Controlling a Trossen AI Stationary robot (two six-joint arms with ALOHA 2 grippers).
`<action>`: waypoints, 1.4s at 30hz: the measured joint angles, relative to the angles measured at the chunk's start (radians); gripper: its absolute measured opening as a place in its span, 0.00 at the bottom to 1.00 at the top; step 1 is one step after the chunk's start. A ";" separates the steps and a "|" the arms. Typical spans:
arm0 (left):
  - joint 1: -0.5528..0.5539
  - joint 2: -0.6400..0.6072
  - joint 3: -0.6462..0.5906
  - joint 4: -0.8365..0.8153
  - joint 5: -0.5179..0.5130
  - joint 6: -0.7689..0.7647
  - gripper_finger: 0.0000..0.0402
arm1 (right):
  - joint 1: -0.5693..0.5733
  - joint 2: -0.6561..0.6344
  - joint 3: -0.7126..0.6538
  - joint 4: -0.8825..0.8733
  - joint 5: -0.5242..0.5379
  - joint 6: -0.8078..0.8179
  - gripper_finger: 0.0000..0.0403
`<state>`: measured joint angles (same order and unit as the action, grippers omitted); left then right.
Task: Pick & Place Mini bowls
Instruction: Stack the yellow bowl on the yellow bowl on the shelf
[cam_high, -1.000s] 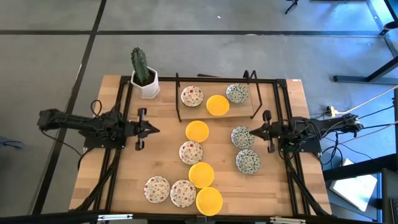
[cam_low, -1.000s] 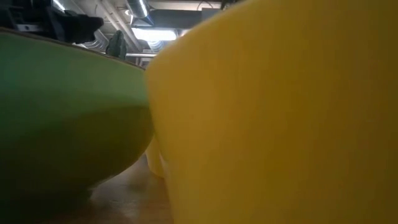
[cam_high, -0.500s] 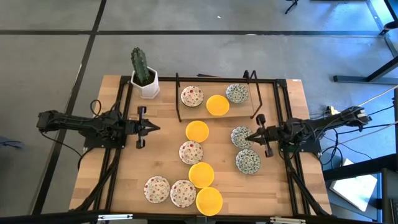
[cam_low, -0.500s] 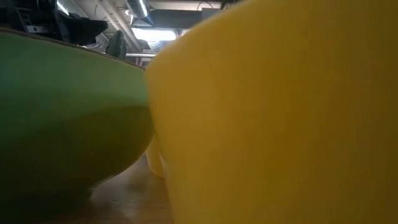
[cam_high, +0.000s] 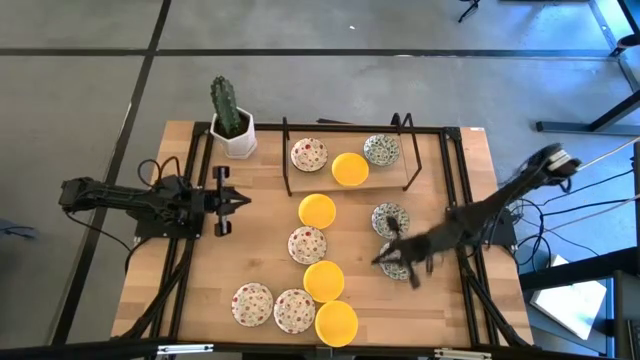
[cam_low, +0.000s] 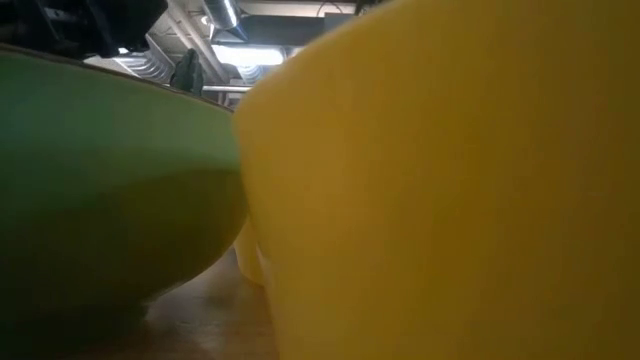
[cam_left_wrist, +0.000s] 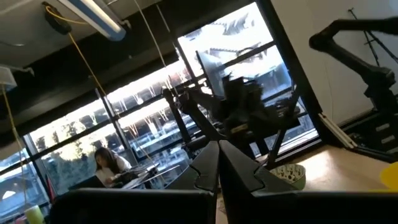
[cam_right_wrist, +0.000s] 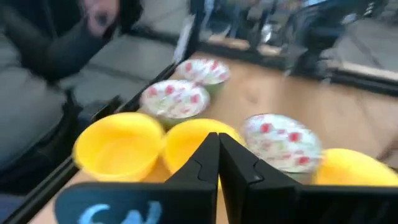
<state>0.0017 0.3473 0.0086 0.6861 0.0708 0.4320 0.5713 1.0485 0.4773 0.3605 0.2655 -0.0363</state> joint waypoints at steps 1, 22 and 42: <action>0.000 0.000 0.000 -0.001 0.000 0.009 0.01 | 0.029 0.051 0.047 -0.022 0.033 -0.002 0.02; 0.000 0.000 0.000 0.000 0.001 0.139 0.01 | -0.006 0.736 1.060 -1.055 0.237 0.263 0.03; 0.000 0.000 0.000 -0.002 0.001 0.116 0.00 | -0.211 0.850 1.087 -1.105 -0.103 0.457 0.67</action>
<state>0.0017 0.3474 0.0086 0.6846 0.0719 0.5478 0.3606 1.8984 1.5646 -0.7444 0.1625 0.4206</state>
